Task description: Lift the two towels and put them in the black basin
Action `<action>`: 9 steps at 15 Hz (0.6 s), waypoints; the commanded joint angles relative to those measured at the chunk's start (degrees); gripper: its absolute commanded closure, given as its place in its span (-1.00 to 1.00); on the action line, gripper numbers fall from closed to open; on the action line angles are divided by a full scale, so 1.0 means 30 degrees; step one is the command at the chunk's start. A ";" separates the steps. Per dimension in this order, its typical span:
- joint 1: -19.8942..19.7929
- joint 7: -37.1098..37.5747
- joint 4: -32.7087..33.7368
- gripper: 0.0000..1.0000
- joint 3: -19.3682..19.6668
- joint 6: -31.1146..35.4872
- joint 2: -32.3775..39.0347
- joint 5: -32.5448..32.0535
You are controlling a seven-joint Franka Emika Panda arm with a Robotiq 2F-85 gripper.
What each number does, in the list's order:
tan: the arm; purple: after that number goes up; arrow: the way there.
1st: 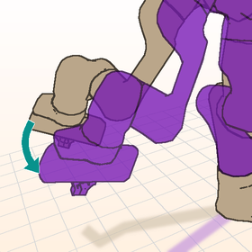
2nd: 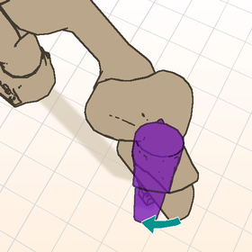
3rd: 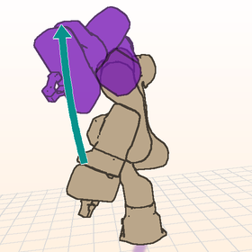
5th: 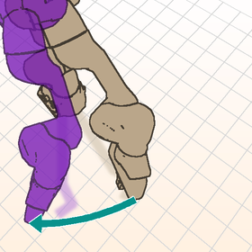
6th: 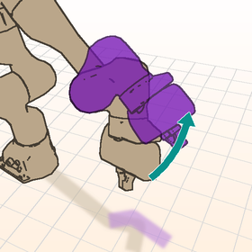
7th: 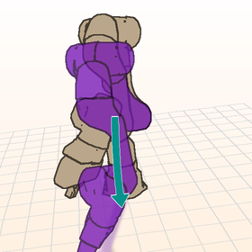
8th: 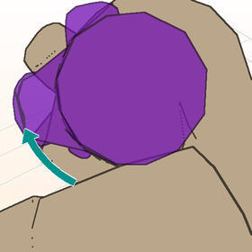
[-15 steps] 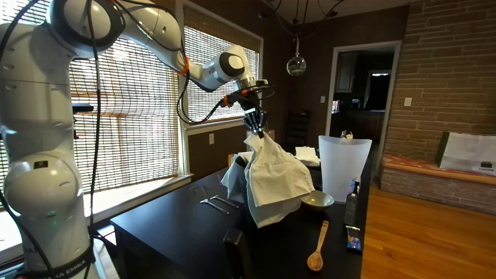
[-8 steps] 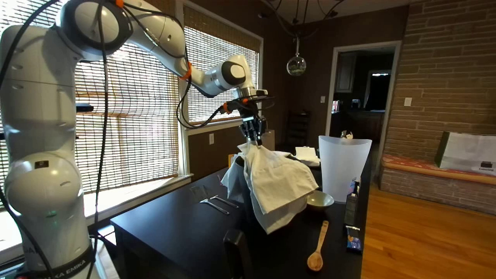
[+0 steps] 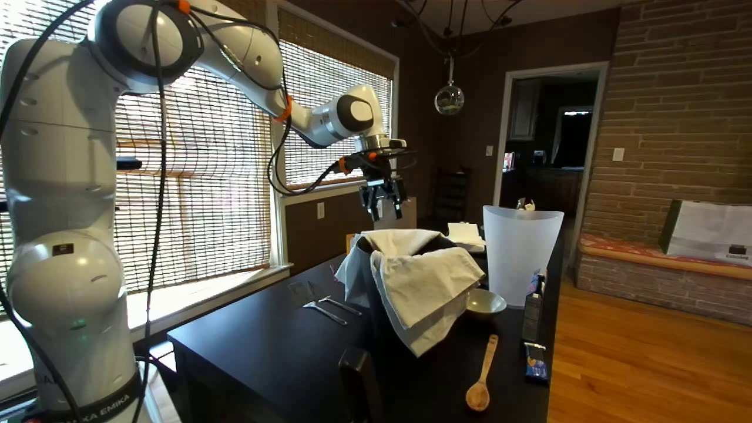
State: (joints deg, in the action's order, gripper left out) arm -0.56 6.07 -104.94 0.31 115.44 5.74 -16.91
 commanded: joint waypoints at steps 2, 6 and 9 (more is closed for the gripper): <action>-0.0070 -0.0895 -0.0044 -1.00 0.0143 -0.0518 -0.0650 0.0791; -0.0444 -0.0989 -0.0292 -1.00 0.0556 -0.1378 -0.2206 0.1428; -0.0852 -0.0814 -0.0319 -1.00 0.1019 -0.1898 -0.3344 0.1396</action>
State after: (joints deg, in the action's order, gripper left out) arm -1.91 4.72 -104.81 2.31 111.65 -0.14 -14.33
